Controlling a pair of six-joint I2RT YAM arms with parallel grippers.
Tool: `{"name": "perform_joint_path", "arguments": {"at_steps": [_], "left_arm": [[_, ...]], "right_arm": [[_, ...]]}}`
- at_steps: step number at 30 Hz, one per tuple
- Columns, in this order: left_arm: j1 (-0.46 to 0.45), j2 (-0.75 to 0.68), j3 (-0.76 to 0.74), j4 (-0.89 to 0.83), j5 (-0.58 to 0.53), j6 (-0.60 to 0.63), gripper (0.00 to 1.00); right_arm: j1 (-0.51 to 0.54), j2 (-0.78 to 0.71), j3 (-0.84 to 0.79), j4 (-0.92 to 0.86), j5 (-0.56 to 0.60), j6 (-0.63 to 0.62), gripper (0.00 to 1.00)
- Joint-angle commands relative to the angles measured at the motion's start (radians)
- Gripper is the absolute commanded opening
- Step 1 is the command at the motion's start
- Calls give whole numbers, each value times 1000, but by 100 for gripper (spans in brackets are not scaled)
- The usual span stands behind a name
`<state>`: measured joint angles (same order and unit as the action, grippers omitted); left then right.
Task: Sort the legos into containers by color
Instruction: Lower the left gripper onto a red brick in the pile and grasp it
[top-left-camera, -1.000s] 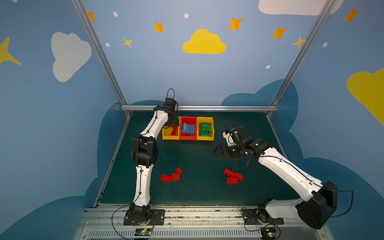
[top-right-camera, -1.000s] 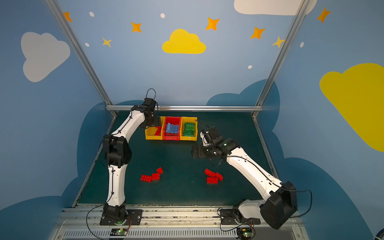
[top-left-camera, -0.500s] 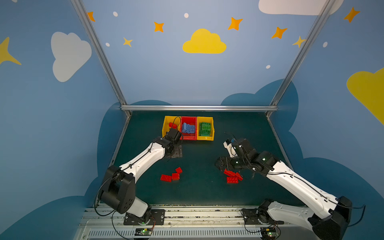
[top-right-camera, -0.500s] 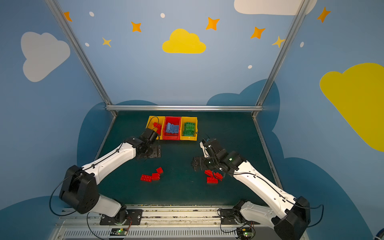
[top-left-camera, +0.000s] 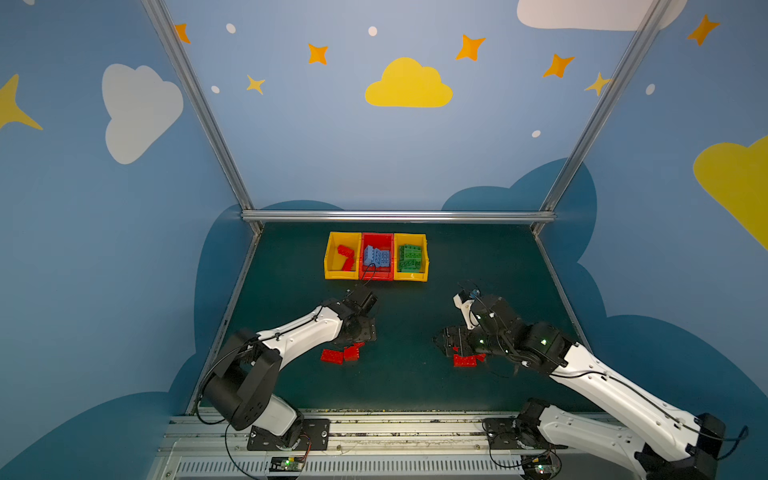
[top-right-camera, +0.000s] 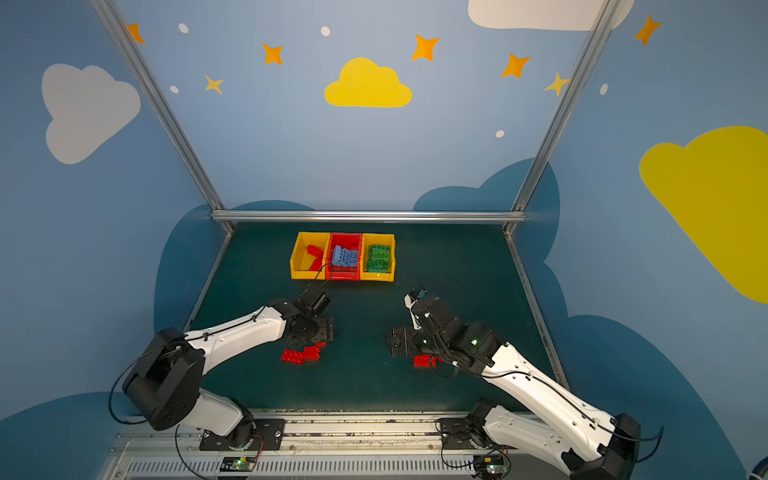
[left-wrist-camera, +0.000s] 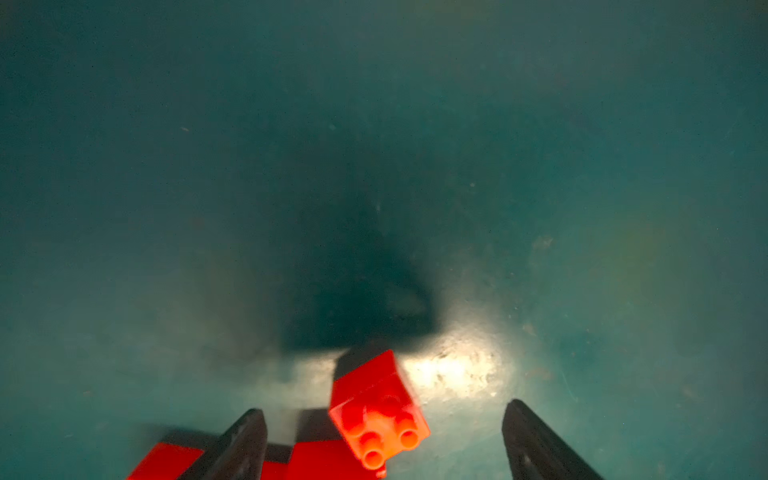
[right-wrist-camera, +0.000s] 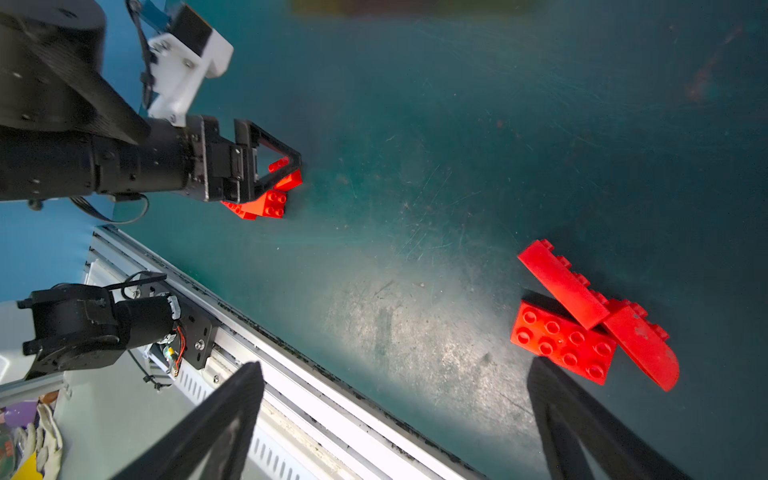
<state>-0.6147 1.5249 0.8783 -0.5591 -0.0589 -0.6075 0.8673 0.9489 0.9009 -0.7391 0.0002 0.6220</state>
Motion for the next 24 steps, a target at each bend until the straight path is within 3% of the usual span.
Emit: {"name": "perform_joint_path", "arguments": {"at_steps": [1,24], "left_arm": [[-17,28,-7,21,14,-30,86],[-141,198,105,-12,-14,-40,79]], "right_arm": [[8,-15,-20,-23,34,19,97],[7,-28,-54,-20,62,14,97]]}}
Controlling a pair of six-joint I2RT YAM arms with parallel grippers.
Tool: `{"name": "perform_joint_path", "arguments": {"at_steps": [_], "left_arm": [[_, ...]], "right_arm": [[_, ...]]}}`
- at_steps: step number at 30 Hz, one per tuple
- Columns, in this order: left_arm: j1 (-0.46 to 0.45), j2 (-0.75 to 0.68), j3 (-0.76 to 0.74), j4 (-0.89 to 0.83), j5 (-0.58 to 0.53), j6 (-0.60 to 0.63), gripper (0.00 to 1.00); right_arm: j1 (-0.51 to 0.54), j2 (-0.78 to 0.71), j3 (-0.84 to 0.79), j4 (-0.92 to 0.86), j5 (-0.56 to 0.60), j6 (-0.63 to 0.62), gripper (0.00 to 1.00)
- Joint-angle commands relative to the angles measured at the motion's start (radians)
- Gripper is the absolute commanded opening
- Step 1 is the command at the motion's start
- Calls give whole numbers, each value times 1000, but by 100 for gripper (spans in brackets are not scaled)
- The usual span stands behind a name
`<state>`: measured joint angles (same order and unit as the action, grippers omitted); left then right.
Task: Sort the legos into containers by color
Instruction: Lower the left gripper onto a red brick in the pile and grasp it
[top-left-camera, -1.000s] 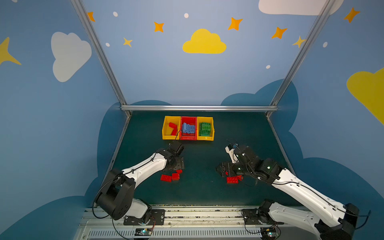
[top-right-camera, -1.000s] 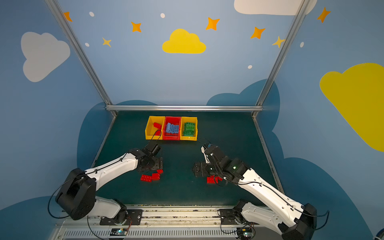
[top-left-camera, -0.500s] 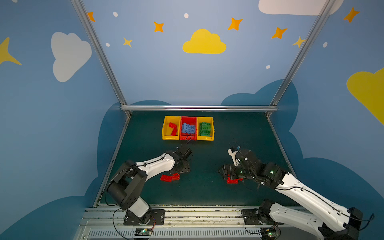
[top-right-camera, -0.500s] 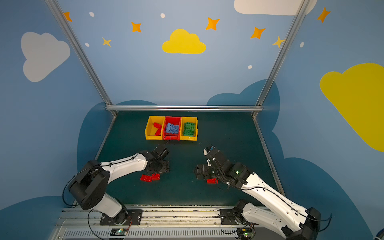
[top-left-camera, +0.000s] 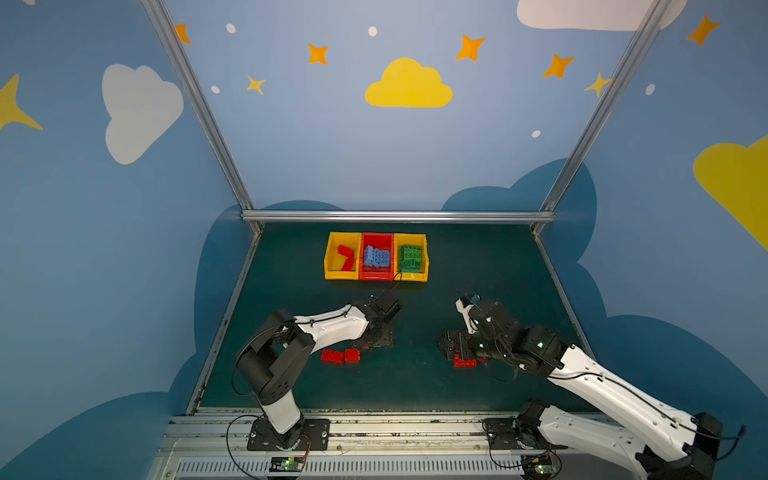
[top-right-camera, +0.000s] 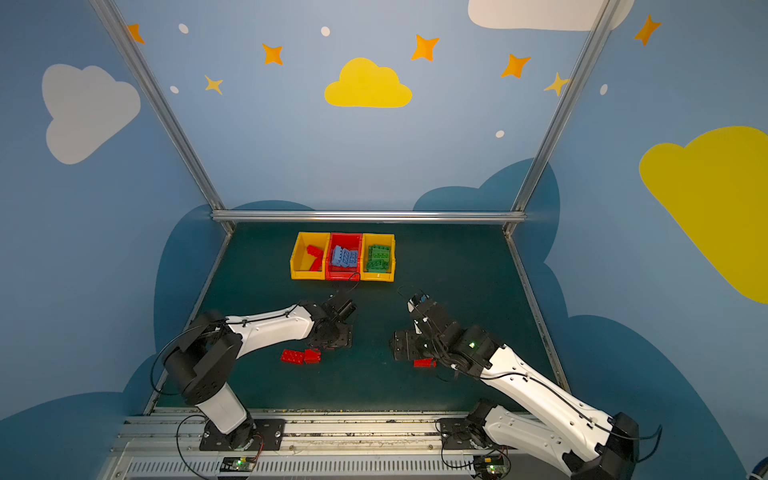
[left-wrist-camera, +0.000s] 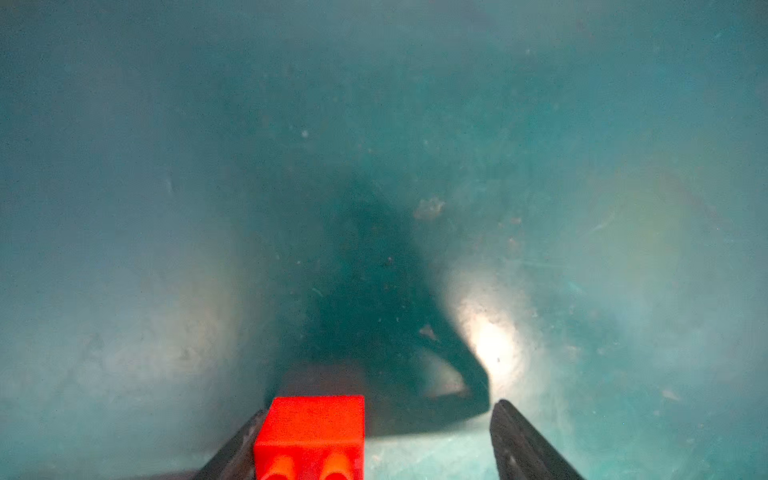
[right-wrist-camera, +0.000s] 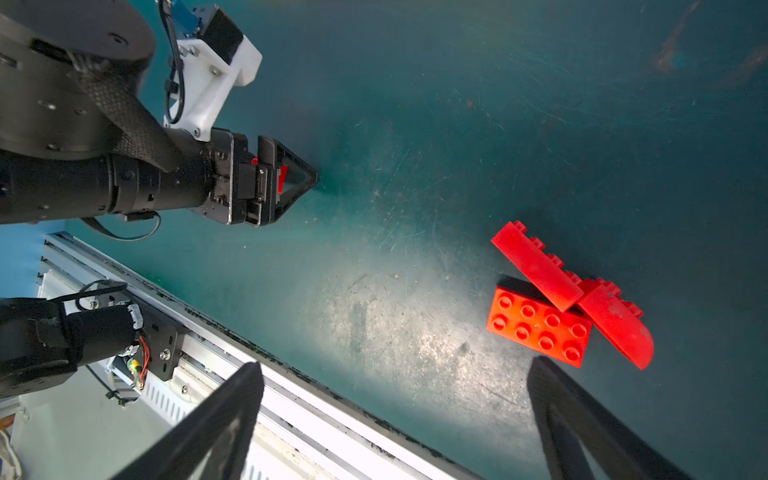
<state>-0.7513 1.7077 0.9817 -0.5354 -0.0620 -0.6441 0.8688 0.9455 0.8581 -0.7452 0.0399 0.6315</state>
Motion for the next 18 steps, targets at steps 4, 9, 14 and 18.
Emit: {"name": "perform_joint_path", "arguments": {"at_steps": [4,9,14,18], "left_arm": [[-12,12,-13,-42,-19,-12,74],[-19,18,-32,-46,-28,-25,53],[-19,36,-31,-64,-38,-28,36],[-21,38,-20,-85,-55,-23,24]], "right_arm": [[7,-35,-20,-11,29,14,97],[6,-41,-21,-16,27,14,97],[6,-48,-20,-24,32,16,97],[6,-51,-16,-28,42,18,97]]}}
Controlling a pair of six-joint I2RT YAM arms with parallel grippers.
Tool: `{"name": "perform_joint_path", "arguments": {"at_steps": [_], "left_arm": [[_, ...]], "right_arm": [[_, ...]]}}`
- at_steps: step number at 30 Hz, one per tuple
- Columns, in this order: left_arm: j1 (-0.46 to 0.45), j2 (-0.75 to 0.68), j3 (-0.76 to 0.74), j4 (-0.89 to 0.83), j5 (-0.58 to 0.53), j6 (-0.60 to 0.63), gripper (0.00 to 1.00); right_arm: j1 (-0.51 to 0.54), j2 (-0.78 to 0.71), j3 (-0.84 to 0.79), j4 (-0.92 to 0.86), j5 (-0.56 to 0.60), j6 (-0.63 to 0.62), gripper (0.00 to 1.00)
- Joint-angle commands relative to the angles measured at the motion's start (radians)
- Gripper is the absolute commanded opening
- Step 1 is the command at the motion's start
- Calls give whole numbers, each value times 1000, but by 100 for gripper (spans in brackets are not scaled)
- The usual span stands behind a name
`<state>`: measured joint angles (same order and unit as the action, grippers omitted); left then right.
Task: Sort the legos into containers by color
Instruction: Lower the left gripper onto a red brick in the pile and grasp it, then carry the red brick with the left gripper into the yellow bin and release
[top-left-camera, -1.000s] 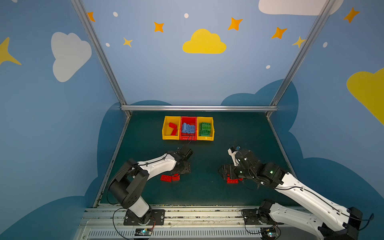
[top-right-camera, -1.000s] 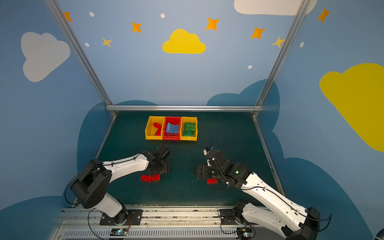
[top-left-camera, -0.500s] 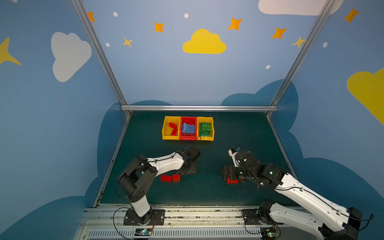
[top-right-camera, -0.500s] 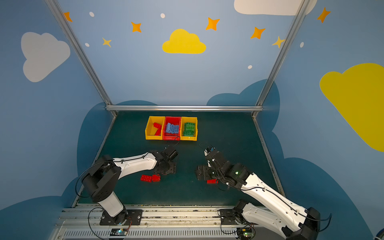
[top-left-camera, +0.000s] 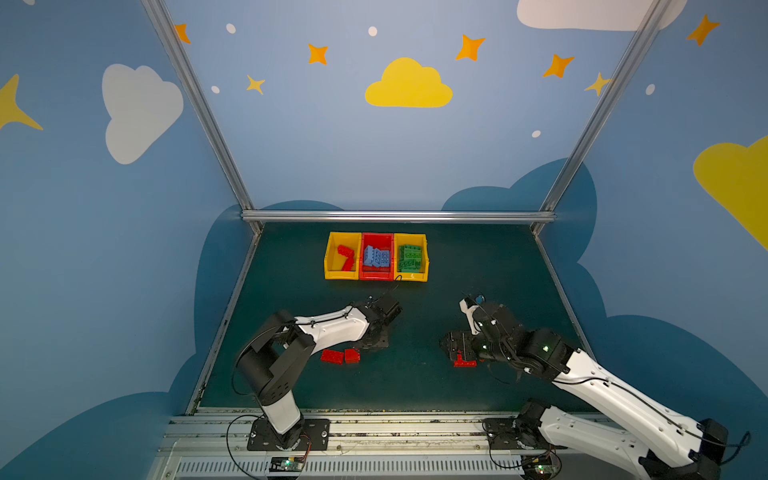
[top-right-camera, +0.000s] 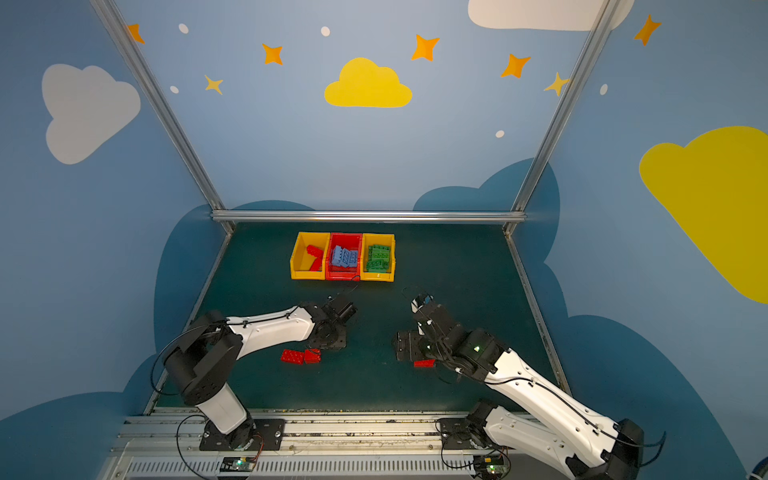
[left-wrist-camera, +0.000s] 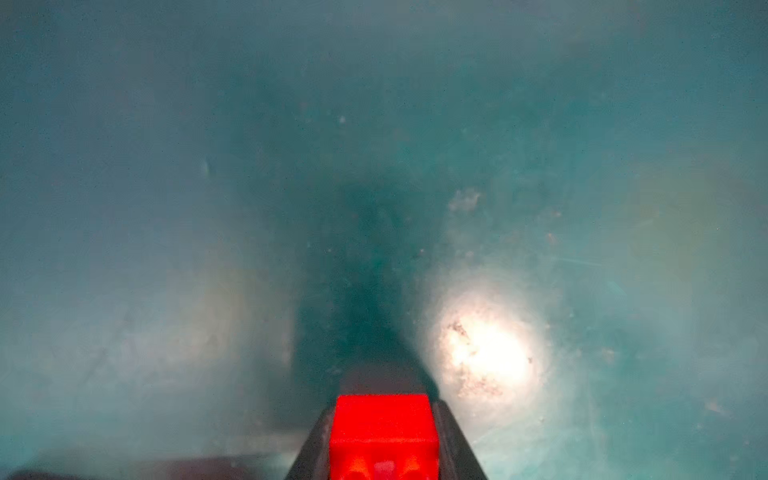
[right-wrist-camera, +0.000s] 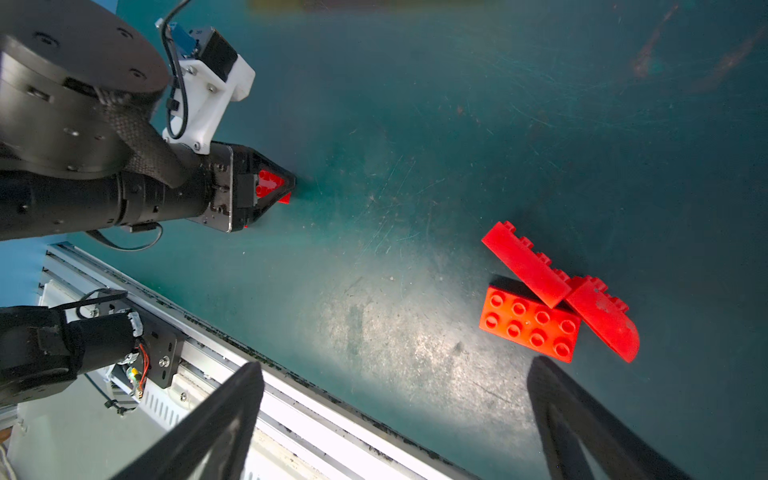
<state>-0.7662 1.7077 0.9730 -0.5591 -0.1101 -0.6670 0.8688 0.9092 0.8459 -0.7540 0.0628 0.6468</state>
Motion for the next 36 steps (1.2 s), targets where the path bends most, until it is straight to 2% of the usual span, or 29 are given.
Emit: {"name": "perform_joint_path", "arguments": {"at_steps": [1,6,9,14,19,29,33,36], "left_arm": [[-4,40,0,-75,-16,4,23],[5,55,91,-166,-103,40,21],[41,65,152,-200,-124,77,21],[157,64,277,-232,-135,146,21],[305,117,468,-262,-120,206,22],[505,454,1025,-395,-86,268,22],[539,606,1250,-467,-76,292,23],[553,715,1430,-526,-67,304,28]], "right_arm": [[6,-13,0,-21,21,4,97],[6,6,30,-28,32,-6,97],[4,25,56,-40,39,-18,97],[-3,46,101,-57,58,-43,97],[-43,79,155,-62,40,-82,97],[-163,232,263,-27,-65,-175,97],[-206,273,276,-14,-92,-194,97],[-235,302,280,-3,-114,-203,97]]}}
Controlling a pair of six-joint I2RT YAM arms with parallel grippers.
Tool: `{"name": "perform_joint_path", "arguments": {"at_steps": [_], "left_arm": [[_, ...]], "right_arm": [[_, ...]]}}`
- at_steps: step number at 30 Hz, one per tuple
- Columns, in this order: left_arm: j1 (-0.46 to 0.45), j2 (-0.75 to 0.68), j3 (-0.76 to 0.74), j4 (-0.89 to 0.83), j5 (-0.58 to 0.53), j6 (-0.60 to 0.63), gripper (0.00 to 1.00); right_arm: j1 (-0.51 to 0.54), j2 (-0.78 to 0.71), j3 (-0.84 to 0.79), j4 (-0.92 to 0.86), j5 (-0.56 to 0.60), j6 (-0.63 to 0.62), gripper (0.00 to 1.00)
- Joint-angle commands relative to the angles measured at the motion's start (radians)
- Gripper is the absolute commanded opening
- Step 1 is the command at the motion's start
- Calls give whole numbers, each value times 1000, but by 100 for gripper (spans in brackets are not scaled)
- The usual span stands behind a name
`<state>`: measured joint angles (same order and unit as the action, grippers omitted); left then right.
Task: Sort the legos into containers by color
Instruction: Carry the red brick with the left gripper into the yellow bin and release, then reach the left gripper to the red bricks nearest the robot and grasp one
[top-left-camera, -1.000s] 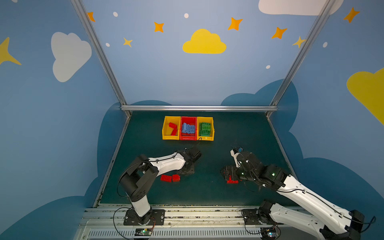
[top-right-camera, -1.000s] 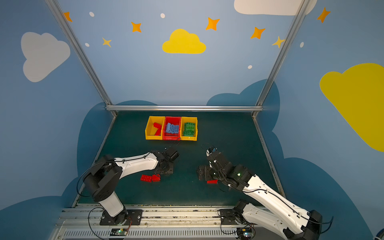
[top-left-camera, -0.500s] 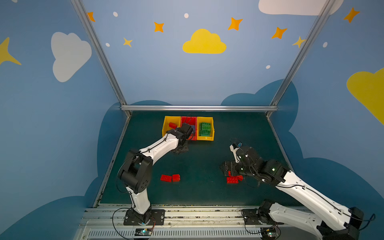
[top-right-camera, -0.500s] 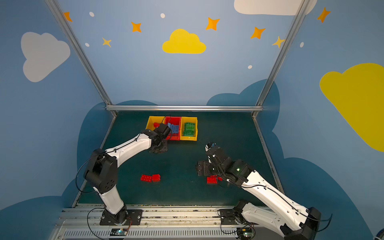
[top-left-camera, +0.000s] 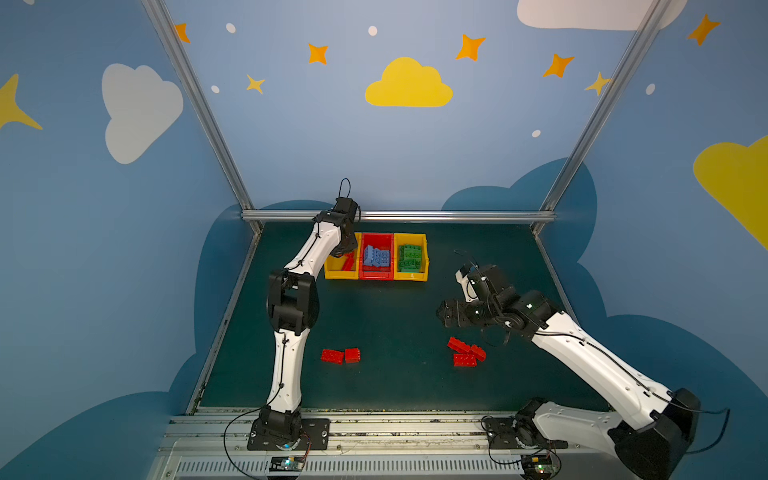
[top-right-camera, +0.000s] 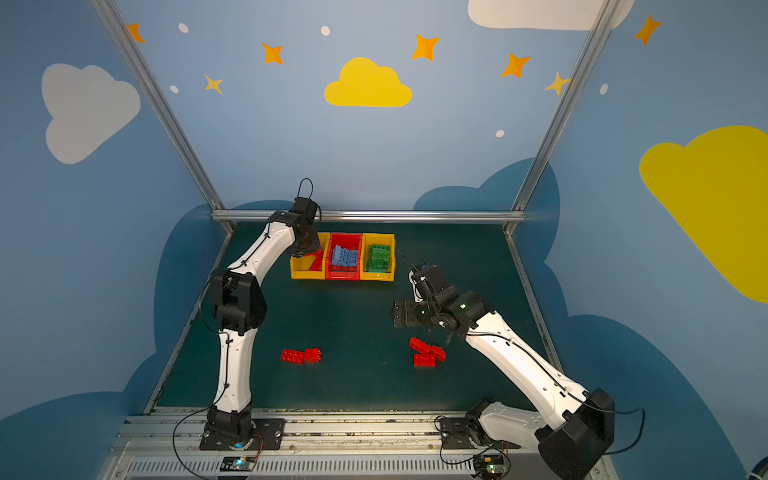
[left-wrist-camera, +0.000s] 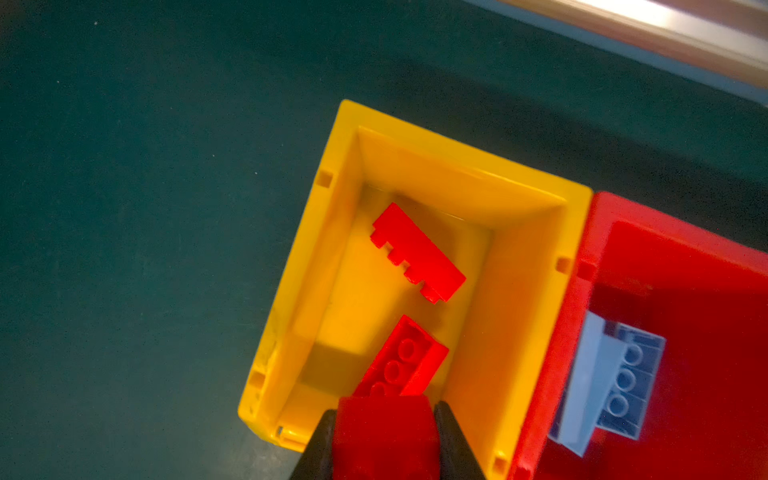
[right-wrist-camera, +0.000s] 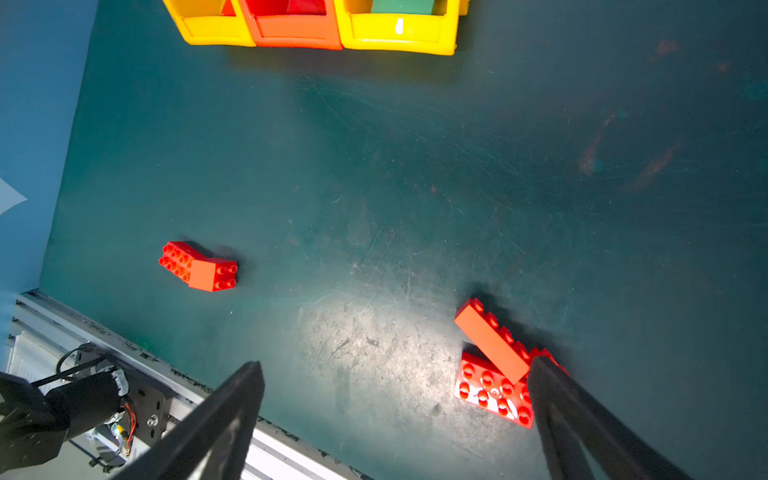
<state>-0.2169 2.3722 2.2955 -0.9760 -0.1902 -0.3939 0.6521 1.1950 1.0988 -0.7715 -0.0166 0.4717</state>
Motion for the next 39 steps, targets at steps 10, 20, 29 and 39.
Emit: {"name": "perform_joint_path", "arguments": {"at_steps": [10,20,29,39], "left_arm": [[10,145,338,-192,66,60,67],[-51,-366,-435,83,54,6,68],[-238,-792,-1084,200,-26,-107,68],[-450,-1119,-1491,297,36,-306,70]], "right_arm": [[-57,73,55,29,-83,-35,97],[-44,-7,5,29,-132,-13,97],[67,-140,-108,1,-70,57,97],[204,-231,-195,-7,32,159,97]]}}
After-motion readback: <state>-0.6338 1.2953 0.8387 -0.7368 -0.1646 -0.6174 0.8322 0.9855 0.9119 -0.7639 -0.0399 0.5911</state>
